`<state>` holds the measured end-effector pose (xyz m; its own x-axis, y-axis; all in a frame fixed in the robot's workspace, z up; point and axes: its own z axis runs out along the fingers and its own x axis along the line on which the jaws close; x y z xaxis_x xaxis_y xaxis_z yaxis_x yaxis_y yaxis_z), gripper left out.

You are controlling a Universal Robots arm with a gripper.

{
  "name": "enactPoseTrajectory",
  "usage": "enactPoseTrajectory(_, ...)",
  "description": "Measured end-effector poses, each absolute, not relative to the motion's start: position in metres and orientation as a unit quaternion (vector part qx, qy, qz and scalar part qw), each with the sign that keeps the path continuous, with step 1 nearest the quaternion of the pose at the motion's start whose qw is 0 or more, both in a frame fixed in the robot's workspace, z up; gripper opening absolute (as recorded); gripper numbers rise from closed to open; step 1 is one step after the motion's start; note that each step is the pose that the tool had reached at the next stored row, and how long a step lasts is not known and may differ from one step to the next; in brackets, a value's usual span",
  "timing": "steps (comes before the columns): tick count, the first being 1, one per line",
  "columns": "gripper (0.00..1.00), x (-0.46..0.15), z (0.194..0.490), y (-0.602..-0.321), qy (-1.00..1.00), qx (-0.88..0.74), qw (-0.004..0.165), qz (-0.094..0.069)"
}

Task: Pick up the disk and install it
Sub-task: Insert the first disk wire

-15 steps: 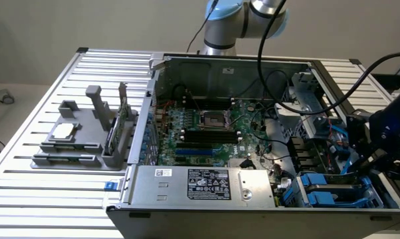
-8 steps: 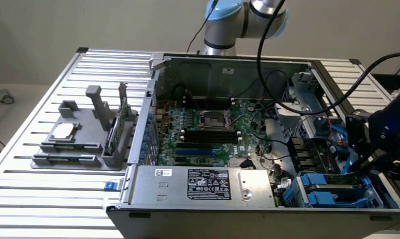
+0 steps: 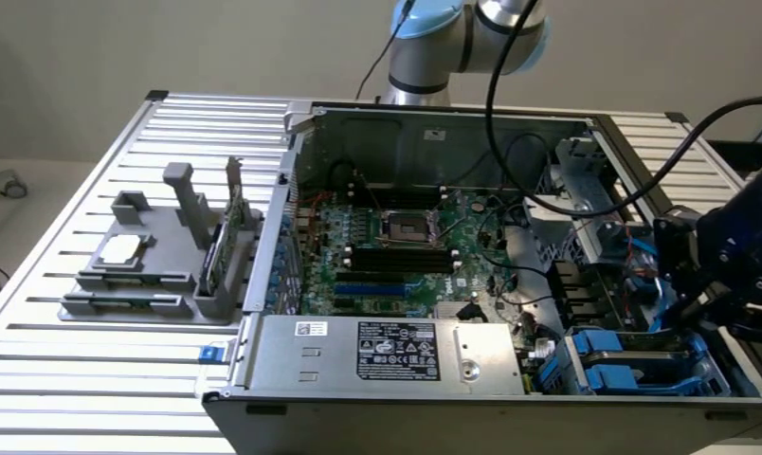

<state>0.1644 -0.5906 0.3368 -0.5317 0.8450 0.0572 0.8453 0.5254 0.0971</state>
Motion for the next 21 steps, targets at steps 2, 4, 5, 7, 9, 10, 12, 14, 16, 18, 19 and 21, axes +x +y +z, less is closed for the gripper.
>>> enactPoseTrajectory(2, 0.17, 0.1641, 0.3371, -0.5906, -0.872, -0.486, 0.005, -0.059)
enactPoseTrajectory(4, 0.17, 0.1641, 0.3374, -0.5906, -0.87, -0.489, 0.008, -0.061)
enactPoseTrajectory(5, 0.17, 0.1641, 0.3375, -0.5906, -0.869, -0.491, 0.01, -0.062)
enactPoseTrajectory(7, 0.17, 0.164, 0.3377, -0.5907, -0.867, -0.495, 0.013, -0.064)
enactPoseTrajectory(9, 0.17, 0.164, 0.3378, -0.5908, -0.865, -0.498, 0.016, -0.064)
enactPoseTrajectory(10, 0.17, 0.164, 0.3378, -0.5908, -0.864, -0.499, 0.018, -0.063)
enactPoseTrajectory(12, 0.17, 0.1638, 0.3378, -0.591, -0.863, -0.501, 0.02, -0.062)
enactPoseTrajectory(14, 0.17, 0.1635, 0.3379, -0.5913, -0.862, -0.502, 0.023, -0.061)
enactPoseTrajectory(16, 0.17, 0.1631, 0.3381, -0.5917, -0.862, -0.504, 0.025, -0.06)
enactPoseTrajectory(18, 0.17, 0.162, 0.3384, -0.5924, -0.861, -0.504, 0.028, -0.058)
enactPoseTrajectory(19, 0.17, 0.1613, 0.3387, -0.5927, -0.861, -0.504, 0.028, -0.058)
enactPoseTrajectory(21, 0.17, 0.1597, 0.3389, -0.5932, -0.861, -0.505, 0.029, -0.058)
